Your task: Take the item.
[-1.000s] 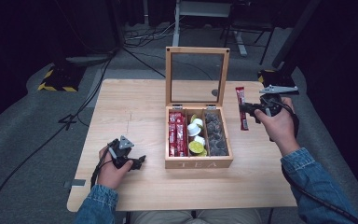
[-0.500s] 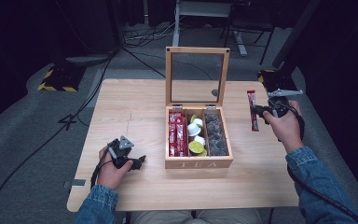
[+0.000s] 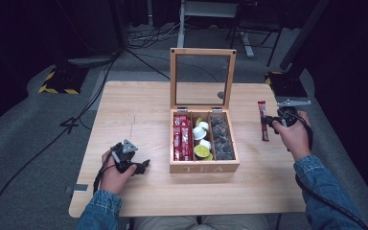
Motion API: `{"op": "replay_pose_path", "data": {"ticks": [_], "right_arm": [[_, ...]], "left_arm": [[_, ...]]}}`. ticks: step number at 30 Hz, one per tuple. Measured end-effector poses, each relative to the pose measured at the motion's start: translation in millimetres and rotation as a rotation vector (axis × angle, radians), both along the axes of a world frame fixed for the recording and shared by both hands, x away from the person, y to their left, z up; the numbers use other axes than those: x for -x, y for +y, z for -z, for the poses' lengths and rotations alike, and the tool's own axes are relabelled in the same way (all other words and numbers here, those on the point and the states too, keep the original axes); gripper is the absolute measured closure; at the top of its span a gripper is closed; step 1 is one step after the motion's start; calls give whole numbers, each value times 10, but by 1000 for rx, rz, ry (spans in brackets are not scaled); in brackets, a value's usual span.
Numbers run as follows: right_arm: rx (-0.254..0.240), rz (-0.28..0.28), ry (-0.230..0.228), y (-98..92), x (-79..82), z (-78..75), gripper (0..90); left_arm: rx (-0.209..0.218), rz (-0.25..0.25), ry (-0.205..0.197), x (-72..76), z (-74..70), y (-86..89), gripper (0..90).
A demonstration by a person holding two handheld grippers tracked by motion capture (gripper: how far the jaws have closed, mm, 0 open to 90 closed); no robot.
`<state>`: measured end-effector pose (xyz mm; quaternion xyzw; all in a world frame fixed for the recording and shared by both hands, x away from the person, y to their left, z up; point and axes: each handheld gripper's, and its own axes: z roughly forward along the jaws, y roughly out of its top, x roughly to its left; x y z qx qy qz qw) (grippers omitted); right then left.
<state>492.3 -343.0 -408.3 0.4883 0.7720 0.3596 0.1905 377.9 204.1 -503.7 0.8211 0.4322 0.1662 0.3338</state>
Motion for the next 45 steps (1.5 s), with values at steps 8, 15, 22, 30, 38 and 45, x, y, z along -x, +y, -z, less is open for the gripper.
{"op": "replay_pose_path", "data": {"ticks": [8,15,22,30,38,45], "right_arm": [[0,13,38,-65,16,136,821],[-10,19,77,-100,38,231,820],[-17,26,114,-109,49,311,820],[-38,47,152,-106,48,395,815],[-36,95,188,-113,44,503,808],[-7,133,219,-112,58,600,646]], "left_arm": [[0,0,0,0,0,0,150],[0,0,0,0,0,0,150],[3,-1,2,1,1,-1,150],[3,-2,2,1,1,-2,150],[3,-3,4,-9,0,-6,149],[0,0,4,-13,-2,-4,149]]}}
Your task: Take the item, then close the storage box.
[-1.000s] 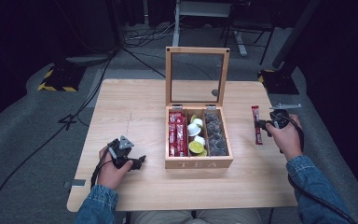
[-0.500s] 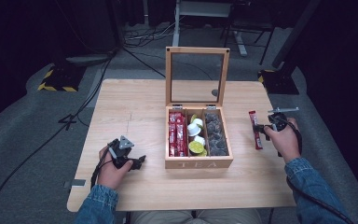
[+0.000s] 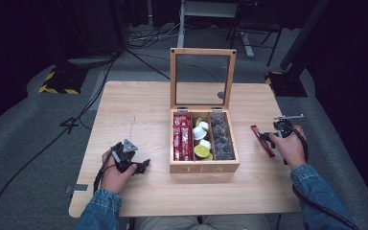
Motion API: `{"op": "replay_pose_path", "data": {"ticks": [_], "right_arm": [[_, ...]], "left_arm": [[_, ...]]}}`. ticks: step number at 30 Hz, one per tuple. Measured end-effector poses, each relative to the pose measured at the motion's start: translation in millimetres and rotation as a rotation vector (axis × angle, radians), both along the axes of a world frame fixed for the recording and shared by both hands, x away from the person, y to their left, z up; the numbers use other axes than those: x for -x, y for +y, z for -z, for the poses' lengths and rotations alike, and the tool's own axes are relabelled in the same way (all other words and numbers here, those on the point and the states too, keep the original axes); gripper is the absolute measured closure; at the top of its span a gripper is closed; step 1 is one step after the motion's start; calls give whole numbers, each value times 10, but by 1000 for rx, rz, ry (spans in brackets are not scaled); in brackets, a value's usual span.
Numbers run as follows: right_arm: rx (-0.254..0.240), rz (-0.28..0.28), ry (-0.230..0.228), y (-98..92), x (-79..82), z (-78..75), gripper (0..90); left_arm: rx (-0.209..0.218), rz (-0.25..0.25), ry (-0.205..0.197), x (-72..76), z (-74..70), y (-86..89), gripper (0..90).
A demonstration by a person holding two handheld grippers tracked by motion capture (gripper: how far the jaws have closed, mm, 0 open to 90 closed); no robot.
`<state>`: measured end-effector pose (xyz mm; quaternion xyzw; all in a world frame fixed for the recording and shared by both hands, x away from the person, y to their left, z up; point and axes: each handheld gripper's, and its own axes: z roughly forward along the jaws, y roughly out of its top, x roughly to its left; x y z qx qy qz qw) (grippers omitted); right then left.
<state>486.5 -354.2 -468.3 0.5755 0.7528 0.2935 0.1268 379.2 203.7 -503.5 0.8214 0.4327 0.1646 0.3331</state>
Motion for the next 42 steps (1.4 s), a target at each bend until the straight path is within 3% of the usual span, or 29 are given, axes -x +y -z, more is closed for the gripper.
{"op": "replay_pose_path", "data": {"ticks": [5,10,13,20,33,42], "right_arm": [[-6,-16,-65,1,12,-26,471],[60,-82,-132,4,23,-124,366],[60,-90,-164,1,52,-230,338],[-7,-106,-222,34,135,-457,326],[-96,-225,-355,301,285,-934,332],[-140,-246,-428,416,230,-1211,337]], "left_arm": [[4,2,3,-12,1,-3,148],[5,-2,0,-19,2,-5,149],[1,-1,0,-22,0,-3,148],[1,2,1,-52,-1,-3,148],[6,-3,0,-64,3,-14,148],[7,-5,0,-63,3,-15,148]]}}
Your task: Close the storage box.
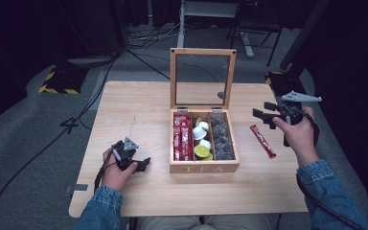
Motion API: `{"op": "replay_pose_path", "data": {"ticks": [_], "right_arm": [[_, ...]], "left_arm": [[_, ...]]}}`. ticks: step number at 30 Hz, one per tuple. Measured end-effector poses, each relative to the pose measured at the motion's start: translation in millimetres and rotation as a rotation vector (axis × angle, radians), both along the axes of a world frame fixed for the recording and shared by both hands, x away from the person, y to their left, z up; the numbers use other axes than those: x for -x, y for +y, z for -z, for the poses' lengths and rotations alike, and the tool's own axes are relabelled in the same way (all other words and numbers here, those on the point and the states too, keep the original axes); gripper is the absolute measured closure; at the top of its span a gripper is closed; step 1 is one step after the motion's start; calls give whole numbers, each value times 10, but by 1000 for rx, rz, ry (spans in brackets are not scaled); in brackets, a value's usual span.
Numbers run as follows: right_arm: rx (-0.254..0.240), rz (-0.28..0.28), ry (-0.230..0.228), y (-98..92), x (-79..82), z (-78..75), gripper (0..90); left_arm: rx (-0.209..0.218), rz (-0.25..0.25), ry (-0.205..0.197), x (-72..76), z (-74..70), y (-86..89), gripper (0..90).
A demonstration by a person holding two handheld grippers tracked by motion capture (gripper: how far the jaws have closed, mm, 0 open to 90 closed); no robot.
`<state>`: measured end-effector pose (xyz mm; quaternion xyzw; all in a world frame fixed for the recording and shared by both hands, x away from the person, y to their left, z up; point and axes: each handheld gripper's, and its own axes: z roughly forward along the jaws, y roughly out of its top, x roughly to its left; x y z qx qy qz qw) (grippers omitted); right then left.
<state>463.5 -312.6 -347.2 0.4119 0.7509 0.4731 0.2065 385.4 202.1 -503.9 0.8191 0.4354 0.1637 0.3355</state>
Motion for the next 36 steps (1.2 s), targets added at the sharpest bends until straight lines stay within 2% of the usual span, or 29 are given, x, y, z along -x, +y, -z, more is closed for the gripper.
{"op": "replay_pose_path", "data": {"ticks": [8,13,17,21,36], "right_arm": [[-2,-13,-24,108,-220,-168,341],[-4,-16,-51,158,-457,-269,340],[-21,-13,-55,187,-635,-312,340],[-17,-16,-65,249,-797,-367,338],[-23,-48,-73,447,-1352,-433,338]], "left_arm": [[0,-8,-3,5,2,-4,149],[-5,0,-2,3,-2,6,152],[-4,-1,1,4,-3,6,152],[-5,0,0,3,-3,7,152],[1,-17,-3,3,2,6,152]]}}
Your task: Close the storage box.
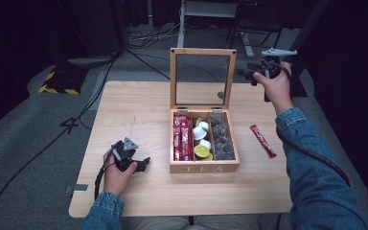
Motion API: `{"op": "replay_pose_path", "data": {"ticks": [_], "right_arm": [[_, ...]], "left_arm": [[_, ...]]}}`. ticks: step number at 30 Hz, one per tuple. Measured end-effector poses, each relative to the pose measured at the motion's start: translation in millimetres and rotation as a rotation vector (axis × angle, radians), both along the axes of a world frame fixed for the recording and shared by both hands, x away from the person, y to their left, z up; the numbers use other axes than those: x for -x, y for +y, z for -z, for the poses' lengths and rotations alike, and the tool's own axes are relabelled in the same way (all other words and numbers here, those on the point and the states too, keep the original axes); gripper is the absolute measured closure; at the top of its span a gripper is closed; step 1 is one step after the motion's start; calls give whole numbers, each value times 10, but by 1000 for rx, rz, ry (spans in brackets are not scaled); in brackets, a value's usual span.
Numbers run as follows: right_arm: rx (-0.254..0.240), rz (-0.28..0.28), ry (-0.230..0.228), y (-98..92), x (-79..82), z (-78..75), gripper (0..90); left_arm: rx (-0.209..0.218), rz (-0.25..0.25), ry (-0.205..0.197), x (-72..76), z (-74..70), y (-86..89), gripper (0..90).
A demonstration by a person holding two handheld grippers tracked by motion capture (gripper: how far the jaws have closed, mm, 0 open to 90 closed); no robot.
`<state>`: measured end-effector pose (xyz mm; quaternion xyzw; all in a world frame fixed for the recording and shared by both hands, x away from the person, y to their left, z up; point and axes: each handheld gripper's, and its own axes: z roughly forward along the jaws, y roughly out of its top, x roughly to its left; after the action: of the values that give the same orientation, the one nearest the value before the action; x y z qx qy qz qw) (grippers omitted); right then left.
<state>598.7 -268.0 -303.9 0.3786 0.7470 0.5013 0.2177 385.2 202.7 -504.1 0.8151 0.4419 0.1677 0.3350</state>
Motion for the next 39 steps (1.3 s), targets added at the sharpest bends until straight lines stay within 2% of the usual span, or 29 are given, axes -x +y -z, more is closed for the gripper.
{"op": "replay_pose_path", "data": {"ticks": [4,9,19,26,32,34,39], "right_arm": [[-19,-5,-6,52,-99,-20,340],[-16,-15,-4,123,-202,-37,343],[-26,-42,10,249,-375,29,372],[-11,-57,21,350,-436,57,407],[-30,-51,39,359,-450,87,511],[-26,-47,38,344,-442,75,540],[-32,-53,26,325,-362,27,542]], "left_arm": [[-2,-7,0,-1,-1,3,152],[-1,-10,-1,-3,0,4,152],[-1,-12,-1,-3,0,4,152],[-2,-12,0,-3,0,4,152],[-1,-12,-1,-3,0,4,152],[-1,-12,-1,-3,0,4,152],[-1,-12,0,-3,0,3,152]]}}
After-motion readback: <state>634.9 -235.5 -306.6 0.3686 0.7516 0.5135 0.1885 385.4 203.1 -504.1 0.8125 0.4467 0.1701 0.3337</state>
